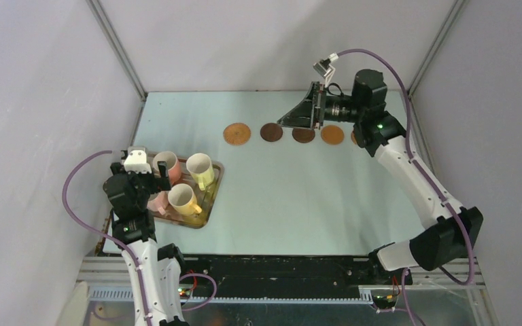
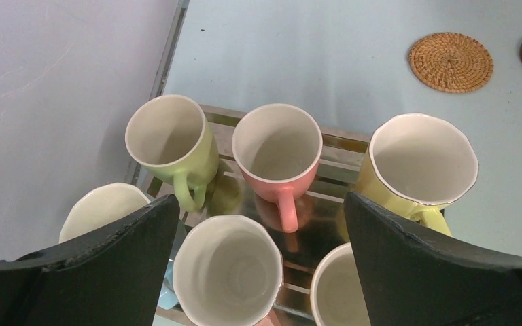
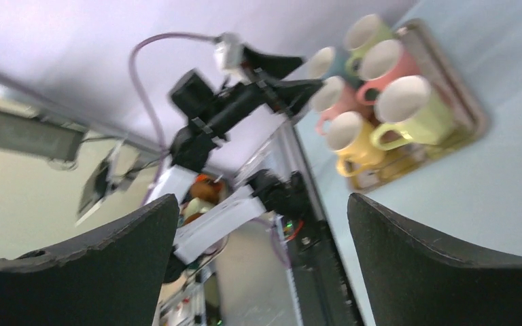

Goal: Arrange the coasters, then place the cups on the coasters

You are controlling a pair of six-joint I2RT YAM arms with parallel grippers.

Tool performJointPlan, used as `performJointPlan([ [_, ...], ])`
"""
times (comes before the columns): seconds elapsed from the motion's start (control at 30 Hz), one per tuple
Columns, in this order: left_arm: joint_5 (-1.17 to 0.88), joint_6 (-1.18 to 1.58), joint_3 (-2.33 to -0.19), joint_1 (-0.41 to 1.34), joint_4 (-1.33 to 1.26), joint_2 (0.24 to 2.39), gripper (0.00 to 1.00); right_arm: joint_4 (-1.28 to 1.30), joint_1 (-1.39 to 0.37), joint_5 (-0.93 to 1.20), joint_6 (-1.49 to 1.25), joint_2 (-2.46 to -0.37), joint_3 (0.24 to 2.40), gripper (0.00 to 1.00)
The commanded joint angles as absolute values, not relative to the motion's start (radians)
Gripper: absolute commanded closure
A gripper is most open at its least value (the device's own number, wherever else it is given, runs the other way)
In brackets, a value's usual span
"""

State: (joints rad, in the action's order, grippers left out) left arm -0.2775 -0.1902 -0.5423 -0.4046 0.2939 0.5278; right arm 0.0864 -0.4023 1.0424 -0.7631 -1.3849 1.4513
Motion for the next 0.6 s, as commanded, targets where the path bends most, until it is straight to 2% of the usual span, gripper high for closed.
performJointPlan([
  [0.0, -0.273, -0.174, -0.56, -0.414, 0.26, 0.515, 0.02, 0.193, -0.415, 0.861, -0.586, -1.456, 1.487, 0.0],
  [0.13, -0.276, -0.172, -0.559, -0.414, 0.26, 0.509, 0.02, 0.44, -0.505, 0.651, -0.354, -1.571, 1.633, 0.01],
  [0.33, -0.273, -0.173, -0.555, -0.414, 0.258, 0.505, 0.02, 0.601, -0.714, 0.399, -0.118, -1.743, 1.774, 0.0],
  [0.57, -0.26, -0.173, -0.556, -0.414, 0.255, 0.521, 0.02, 0.778, -0.886, 0.192, -0.094, -2.025, 2.06, 0.01],
])
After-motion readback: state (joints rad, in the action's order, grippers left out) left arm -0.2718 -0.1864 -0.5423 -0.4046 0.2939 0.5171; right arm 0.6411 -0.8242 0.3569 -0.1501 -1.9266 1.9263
